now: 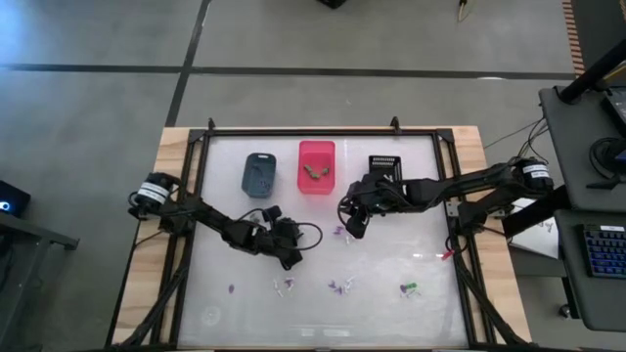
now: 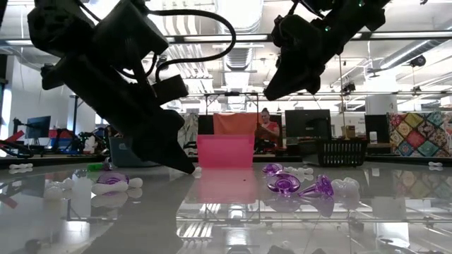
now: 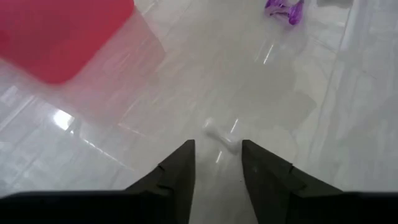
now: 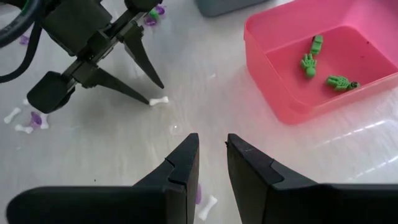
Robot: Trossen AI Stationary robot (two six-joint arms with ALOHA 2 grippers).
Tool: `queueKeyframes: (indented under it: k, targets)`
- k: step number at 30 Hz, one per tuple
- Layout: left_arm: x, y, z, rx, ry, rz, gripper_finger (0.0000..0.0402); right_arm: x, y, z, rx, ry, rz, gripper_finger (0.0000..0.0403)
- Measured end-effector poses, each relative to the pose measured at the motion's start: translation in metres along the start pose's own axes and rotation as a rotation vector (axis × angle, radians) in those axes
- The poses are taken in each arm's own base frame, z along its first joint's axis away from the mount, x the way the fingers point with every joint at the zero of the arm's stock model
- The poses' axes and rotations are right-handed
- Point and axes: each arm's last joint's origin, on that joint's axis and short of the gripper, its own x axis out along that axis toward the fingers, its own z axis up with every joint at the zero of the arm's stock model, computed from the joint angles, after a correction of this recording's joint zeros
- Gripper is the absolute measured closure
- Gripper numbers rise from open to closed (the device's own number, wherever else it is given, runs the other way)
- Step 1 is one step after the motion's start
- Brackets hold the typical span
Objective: Sort Halloween decoration
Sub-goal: Put the white bone toy into the black bin
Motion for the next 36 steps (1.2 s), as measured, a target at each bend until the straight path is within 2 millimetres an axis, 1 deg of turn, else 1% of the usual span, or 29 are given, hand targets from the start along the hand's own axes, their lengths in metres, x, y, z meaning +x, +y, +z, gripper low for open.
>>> queueKeyframes:
  k: [5,10,14,19,22,27,30,32,36]
  targets:
    - [0.0,-0.001,0.002,-0.007,-0.009,-0.004,0.033,0.0,0.0,0.0,0.0,0.0,0.0,0.033]
    - [0.0,-0.001,0.003,-0.012,-0.021,-0.004,0.0332,0.0,0.0,0.0,0.0,0.0,0.0,0.033]
    - [0.0,-0.002,0.003,-0.014,-0.026,-0.008,0.0311,0.0,0.0,0.0,0.0,0.0,0.0,0.033]
    - [-0.002,-0.004,0.004,-0.038,-0.041,-0.018,0.0271,0.0,0.001,0.0,-0.002,0.001,0.002,0.033]
    - [0.0,-0.004,0.003,-0.064,-0.051,0.008,0.0251,0.0,0.001,0.0,-0.003,0.001,0.003,0.033]
    - [0.01,-0.008,-0.004,-0.086,-0.065,0.025,0.0241,0.0,0.001,-0.001,-0.003,0.002,0.003,0.033]
    - [0.014,-0.01,-0.005,-0.111,-0.068,0.036,0.0247,0.0,0.001,-0.001,-0.004,0.003,0.002,0.033]
    - [0.015,-0.011,-0.006,-0.122,-0.067,0.044,0.0257,0.0,0.001,-0.001,-0.004,0.004,0.002,0.033]
    - [0.015,-0.011,-0.006,-0.122,-0.056,0.034,0.0301,0.0,0.001,-0.002,-0.005,0.012,0.0,0.033]
